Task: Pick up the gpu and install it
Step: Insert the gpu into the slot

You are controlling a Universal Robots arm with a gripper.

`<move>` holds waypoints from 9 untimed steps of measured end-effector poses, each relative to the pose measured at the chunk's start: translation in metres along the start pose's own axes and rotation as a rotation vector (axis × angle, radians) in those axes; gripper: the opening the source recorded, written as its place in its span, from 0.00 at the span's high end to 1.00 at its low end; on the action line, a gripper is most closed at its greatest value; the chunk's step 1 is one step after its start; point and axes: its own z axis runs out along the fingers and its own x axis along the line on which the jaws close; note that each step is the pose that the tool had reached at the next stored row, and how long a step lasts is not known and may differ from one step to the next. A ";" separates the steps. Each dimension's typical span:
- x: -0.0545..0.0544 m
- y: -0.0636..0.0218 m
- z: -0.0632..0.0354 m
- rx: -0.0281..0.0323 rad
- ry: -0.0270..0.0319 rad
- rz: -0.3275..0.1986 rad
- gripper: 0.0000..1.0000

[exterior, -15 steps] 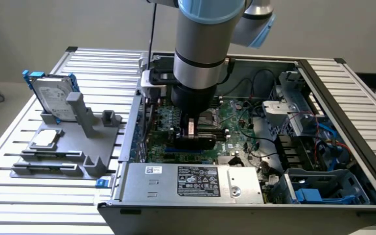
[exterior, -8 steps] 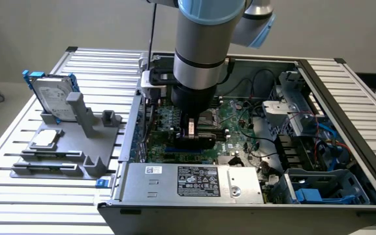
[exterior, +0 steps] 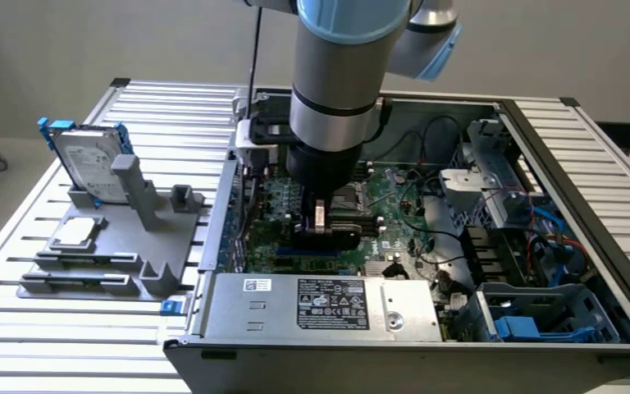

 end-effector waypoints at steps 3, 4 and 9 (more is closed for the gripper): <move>0.000 0.0007 0.0008 0.0004 -0.0004 0.005 0.73; 0.000 0.0008 0.0009 0.0005 -0.0004 0.007 0.73; 0.001 0.0011 0.0016 0.0010 -0.0009 0.015 0.73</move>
